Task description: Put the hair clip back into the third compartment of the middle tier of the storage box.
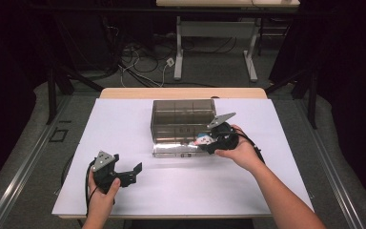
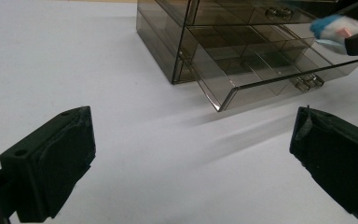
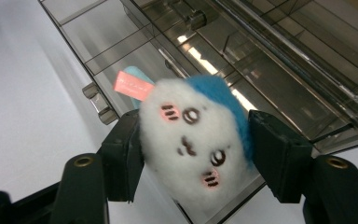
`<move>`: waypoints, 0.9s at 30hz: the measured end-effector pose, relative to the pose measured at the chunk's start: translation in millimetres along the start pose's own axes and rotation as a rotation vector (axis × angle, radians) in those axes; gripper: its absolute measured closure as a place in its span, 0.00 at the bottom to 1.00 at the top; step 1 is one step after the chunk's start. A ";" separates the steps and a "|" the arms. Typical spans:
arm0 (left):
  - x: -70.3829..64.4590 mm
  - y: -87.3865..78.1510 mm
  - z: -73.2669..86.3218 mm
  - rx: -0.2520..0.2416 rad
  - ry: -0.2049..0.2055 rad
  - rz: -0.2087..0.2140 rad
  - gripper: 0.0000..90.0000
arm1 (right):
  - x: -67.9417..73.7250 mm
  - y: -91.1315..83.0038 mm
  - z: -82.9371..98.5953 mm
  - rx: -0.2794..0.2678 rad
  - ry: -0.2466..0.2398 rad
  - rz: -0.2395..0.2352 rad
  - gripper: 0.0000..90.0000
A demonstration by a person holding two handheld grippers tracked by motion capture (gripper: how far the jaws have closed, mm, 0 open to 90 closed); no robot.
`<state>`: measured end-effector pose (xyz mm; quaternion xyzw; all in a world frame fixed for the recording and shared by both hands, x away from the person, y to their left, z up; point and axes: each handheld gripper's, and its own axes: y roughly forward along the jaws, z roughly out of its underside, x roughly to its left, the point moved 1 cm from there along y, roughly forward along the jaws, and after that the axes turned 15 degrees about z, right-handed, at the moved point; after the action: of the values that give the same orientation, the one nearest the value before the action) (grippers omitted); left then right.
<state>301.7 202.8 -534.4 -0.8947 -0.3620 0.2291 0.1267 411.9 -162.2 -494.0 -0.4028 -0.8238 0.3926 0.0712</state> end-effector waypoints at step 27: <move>0.0 0.1 0.2 0.003 0.002 -0.003 0.00 | -5.8 3.2 3.9 0.013 0.051 0.003 0.35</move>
<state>301.7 202.7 -534.6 -0.8942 -0.3628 0.2286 0.1290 416.1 -167.5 -497.7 -0.4135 -0.8185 0.3875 0.0943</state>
